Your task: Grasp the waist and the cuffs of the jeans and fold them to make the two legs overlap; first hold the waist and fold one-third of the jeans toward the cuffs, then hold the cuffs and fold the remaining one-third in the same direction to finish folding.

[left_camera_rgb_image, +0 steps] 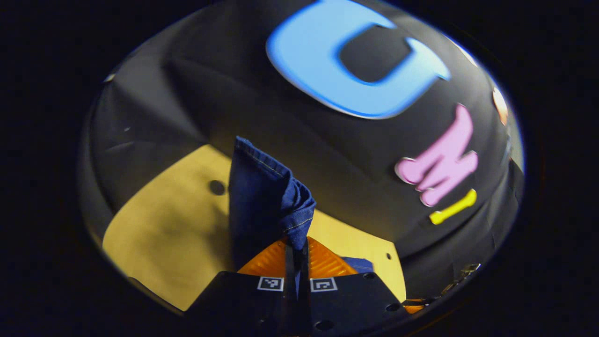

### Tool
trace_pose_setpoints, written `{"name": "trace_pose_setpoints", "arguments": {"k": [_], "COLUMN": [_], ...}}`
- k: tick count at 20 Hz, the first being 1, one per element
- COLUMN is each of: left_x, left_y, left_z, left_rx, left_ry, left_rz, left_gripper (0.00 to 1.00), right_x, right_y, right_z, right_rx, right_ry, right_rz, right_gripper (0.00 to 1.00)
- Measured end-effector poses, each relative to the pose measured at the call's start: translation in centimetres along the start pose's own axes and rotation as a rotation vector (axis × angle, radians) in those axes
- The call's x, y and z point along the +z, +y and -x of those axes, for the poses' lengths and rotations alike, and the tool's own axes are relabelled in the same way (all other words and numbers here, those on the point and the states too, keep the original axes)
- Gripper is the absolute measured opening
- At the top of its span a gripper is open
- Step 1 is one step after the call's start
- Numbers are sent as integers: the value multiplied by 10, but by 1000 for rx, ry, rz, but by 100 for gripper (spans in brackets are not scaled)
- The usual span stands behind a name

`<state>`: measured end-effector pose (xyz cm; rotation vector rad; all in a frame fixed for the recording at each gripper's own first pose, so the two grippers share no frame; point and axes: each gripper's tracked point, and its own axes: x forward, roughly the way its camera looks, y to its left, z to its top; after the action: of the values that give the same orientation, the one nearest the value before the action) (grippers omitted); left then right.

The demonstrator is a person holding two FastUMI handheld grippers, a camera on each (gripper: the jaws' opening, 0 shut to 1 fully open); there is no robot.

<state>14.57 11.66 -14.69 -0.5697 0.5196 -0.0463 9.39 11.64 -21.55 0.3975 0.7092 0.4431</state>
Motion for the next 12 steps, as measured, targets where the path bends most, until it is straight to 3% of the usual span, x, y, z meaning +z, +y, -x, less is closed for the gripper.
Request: {"name": "trace_pose_setpoints", "arguments": {"k": [3,5,6,8,12], "left_x": [-36,-94,-110,-148,-221], "left_y": [-93,-130,-121,-111,-100], "left_z": [-30,-89,-111,-150,-160], "left_rx": [-130,-177,-154,-39,64], "left_ry": [59,140,190,295,501], "left_rz": [-104,-148,-173,-263,-468], "left_gripper": [6,6,6,6,11], "right_x": [2,2,4,6,-3], "right_y": [-3,-4,-7,-9,-17], "right_z": [30,51,65,97,161], "right_rx": [-39,-69,-94,-138,-229], "right_ry": [-40,-78,-107,-161,-238], "right_rz": [-10,-27,-28,-36,-63], "right_gripper": [77,77,77,77,77]}}
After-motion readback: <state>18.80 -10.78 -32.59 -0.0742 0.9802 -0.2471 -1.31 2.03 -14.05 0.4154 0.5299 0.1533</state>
